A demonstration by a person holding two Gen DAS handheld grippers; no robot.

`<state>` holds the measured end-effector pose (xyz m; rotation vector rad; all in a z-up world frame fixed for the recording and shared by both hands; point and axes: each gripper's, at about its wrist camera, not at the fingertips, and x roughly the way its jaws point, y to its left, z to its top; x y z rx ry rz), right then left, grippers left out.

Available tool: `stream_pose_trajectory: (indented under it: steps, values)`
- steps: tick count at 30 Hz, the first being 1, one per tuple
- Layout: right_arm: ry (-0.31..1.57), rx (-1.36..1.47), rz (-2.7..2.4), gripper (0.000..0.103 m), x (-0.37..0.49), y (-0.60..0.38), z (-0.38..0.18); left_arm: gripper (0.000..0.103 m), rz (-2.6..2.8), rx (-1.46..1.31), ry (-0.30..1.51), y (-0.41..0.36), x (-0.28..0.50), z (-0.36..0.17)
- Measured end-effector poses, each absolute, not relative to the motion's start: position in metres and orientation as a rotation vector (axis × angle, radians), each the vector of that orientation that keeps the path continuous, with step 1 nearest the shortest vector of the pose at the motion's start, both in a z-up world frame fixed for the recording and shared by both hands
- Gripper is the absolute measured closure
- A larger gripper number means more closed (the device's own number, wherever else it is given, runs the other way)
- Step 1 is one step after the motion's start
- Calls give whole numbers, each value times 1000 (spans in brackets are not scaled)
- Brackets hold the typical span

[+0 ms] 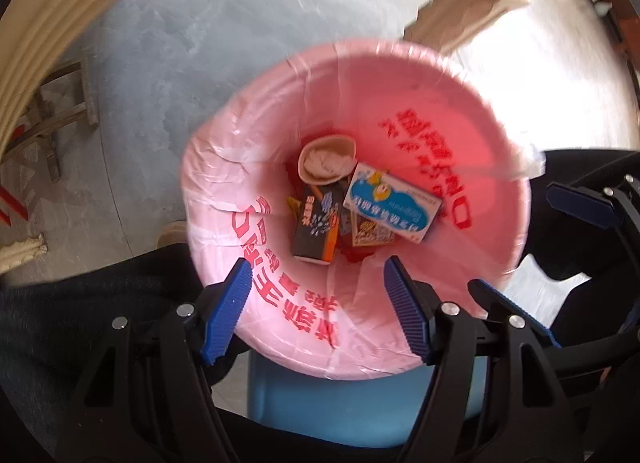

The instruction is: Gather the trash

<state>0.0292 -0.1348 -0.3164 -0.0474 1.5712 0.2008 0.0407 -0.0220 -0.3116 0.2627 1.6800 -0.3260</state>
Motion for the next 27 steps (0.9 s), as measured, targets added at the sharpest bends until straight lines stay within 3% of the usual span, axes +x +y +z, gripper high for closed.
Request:
stream_pose_trajectory:
  steps: [10, 15, 27]
  values:
    - [1228, -55, 36, 13, 10, -153, -210, 35, -228, 177, 1334, -25, 35, -199]
    - [1029, -77, -51, 7, 0, -160, -143, 28, -186, 140, 1134, -26, 27, -125]
    - [715, -74, -225, 7, -39, -177, -13, 10, -64, 95, 769, -18, -19, 10]
